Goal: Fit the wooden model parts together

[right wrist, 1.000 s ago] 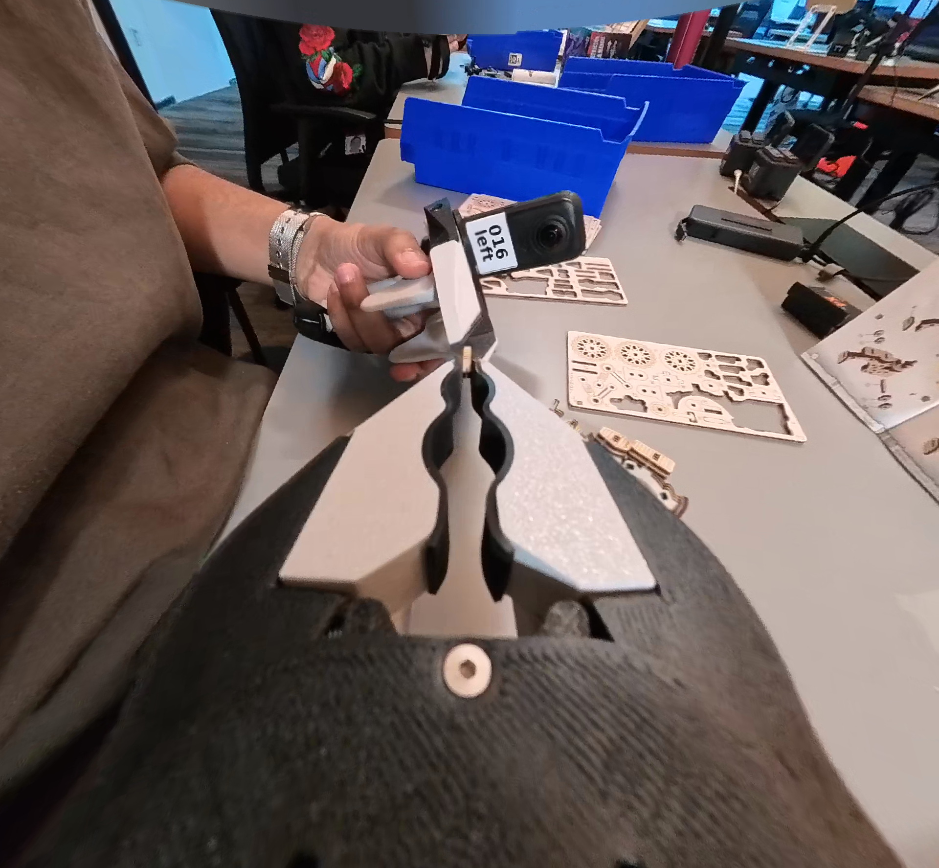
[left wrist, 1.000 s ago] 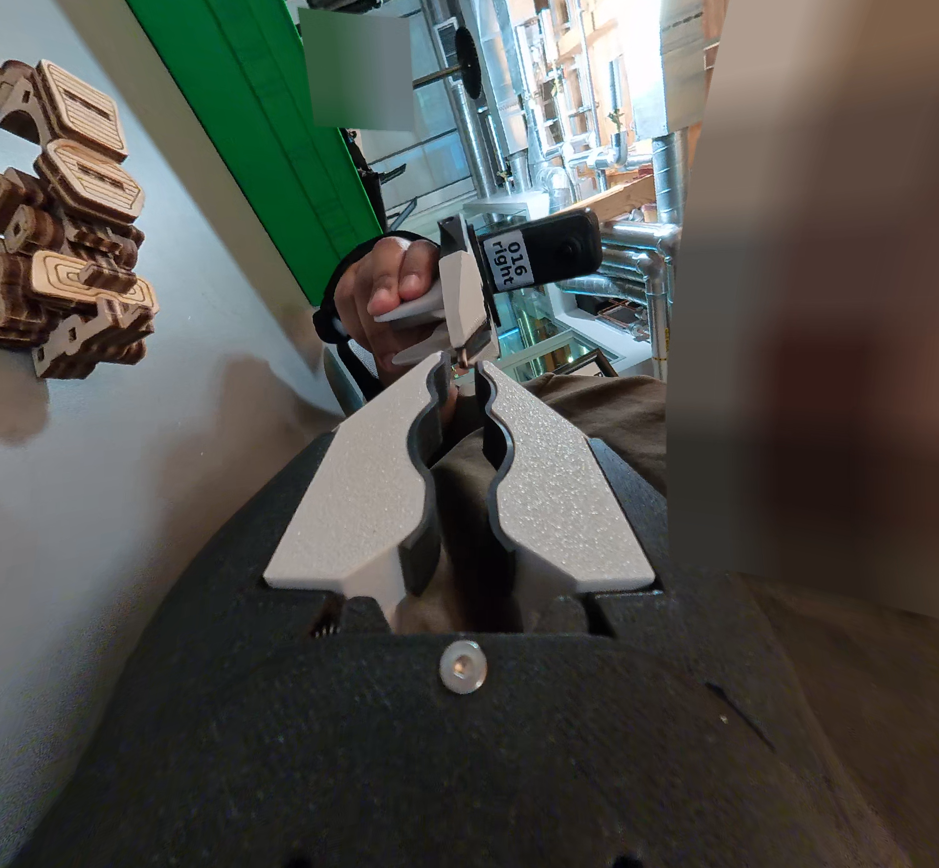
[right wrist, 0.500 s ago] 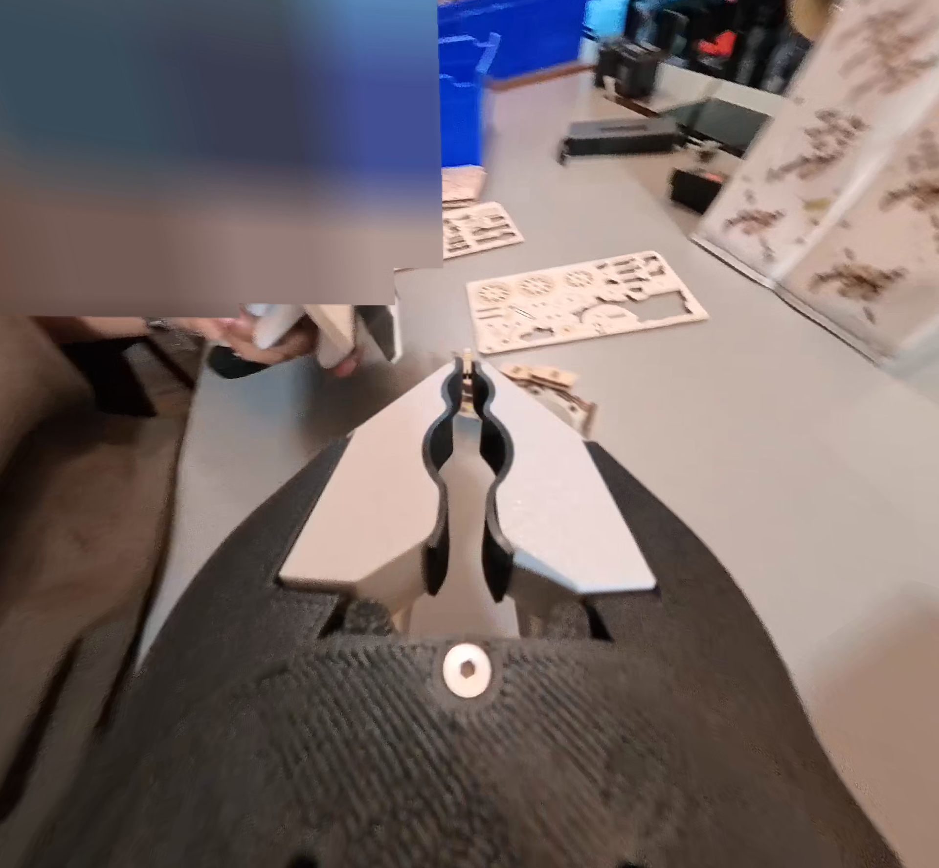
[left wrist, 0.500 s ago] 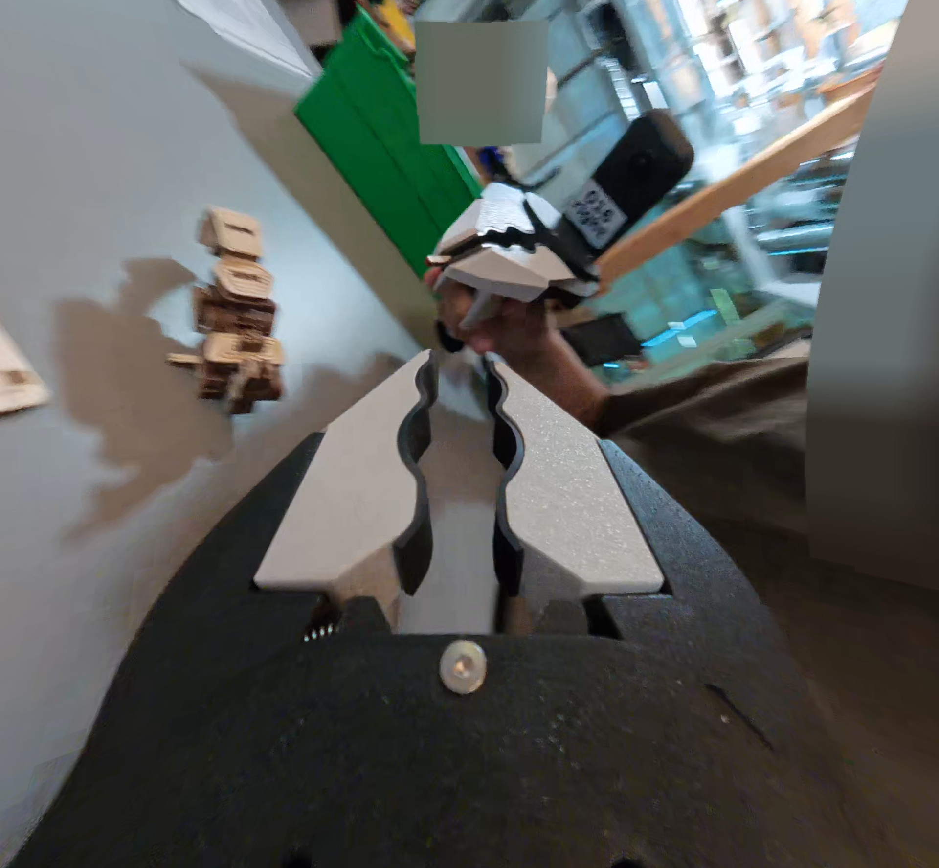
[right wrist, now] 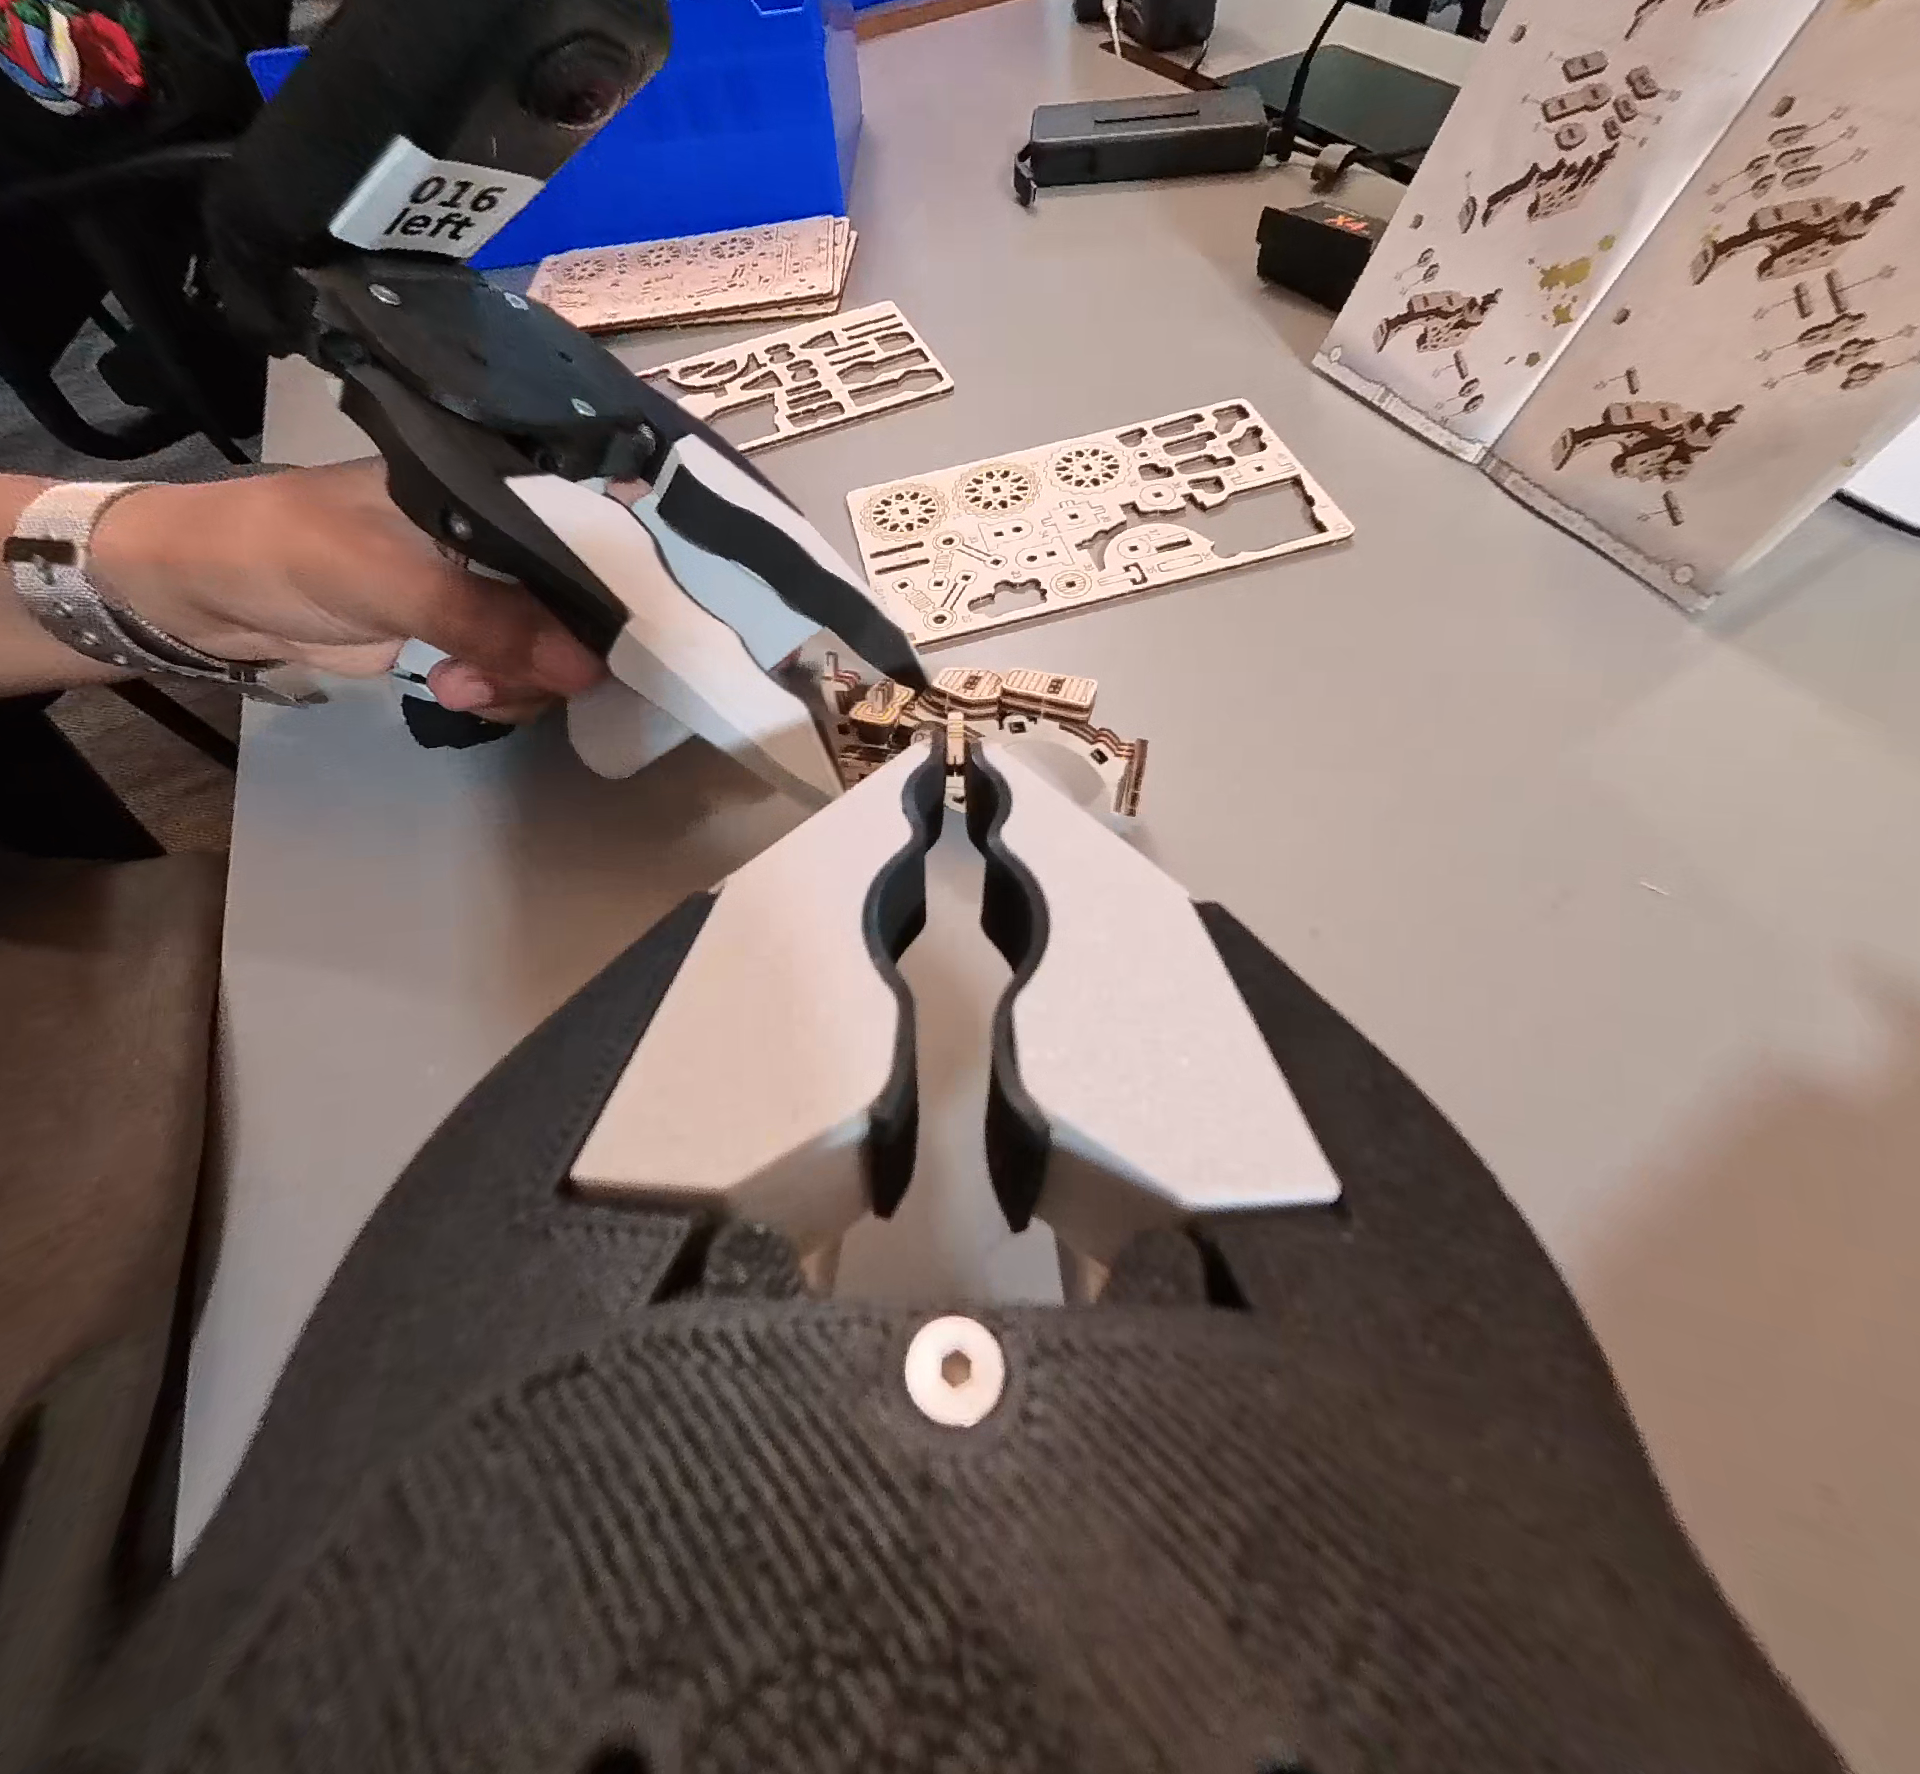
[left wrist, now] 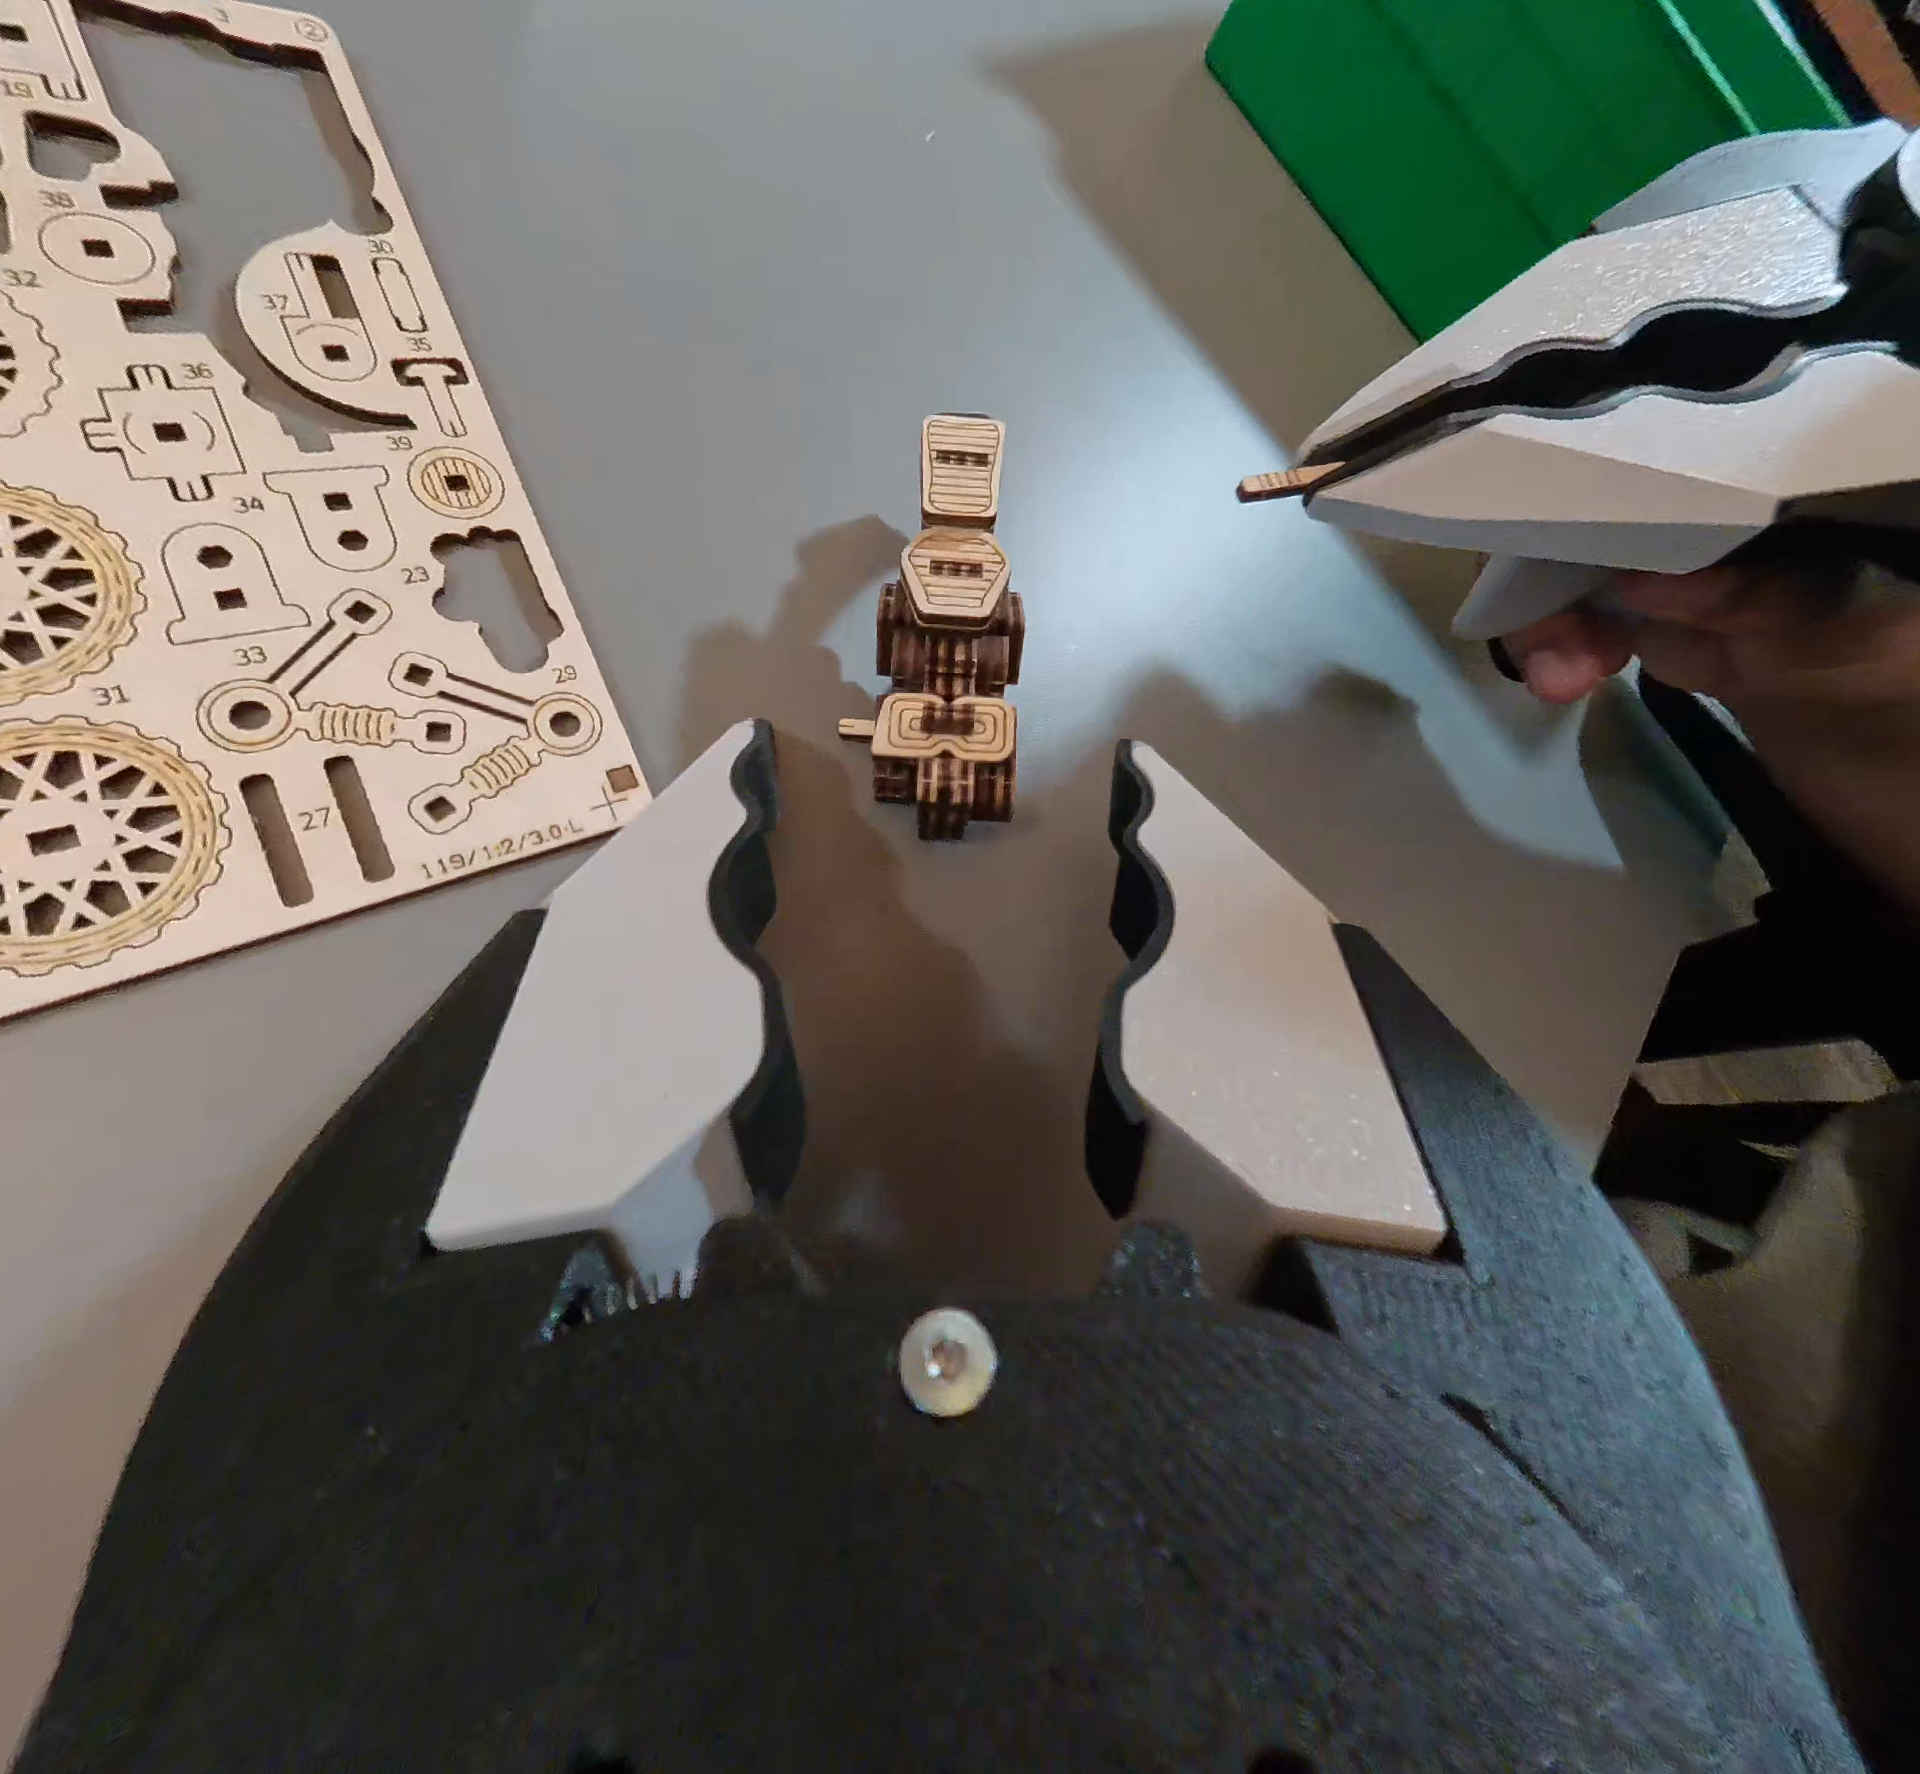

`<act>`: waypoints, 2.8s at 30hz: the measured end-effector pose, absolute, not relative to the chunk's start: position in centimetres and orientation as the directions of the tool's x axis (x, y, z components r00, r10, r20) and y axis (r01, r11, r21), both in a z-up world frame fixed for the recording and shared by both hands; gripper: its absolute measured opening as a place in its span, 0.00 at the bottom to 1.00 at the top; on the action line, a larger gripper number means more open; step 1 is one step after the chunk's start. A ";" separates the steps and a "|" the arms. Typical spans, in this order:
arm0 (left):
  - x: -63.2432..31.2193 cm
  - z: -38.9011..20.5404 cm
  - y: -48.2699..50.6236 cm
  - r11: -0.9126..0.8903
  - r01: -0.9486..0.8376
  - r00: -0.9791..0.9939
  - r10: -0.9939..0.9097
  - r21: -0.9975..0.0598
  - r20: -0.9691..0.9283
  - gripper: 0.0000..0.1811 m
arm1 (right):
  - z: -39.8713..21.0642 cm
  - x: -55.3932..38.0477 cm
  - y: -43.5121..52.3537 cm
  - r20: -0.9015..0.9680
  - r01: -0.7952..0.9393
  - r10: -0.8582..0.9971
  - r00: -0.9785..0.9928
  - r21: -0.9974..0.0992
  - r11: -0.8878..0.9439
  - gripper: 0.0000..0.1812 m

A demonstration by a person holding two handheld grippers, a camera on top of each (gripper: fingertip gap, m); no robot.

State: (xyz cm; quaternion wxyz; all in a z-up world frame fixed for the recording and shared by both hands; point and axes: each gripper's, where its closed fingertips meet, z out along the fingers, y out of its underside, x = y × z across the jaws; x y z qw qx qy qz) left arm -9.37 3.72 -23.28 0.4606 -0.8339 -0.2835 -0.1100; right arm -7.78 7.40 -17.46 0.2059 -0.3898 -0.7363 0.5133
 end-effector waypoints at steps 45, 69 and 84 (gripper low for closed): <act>-8.9 -20.0 3.8 -0.159 0.913 0.394 0.097 -0.377 0.914 0.14 | -18.9 -8.3 5.5 -0.093 0.423 0.823 -0.560 -0.886 0.188 0.00; -8.0 -20.0 3.9 -0.206 0.884 0.443 0.077 -0.420 0.893 0.14 | -18.8 -8.2 5.4 -0.086 0.411 0.819 -0.567 -0.892 0.191 0.00; -7.5 -19.6 4.1 -0.207 0.877 0.452 0.052 -0.433 0.890 0.14 | -18.5 -8.3 5.7 -0.070 0.393 0.823 -0.564 -0.899 0.193 0.00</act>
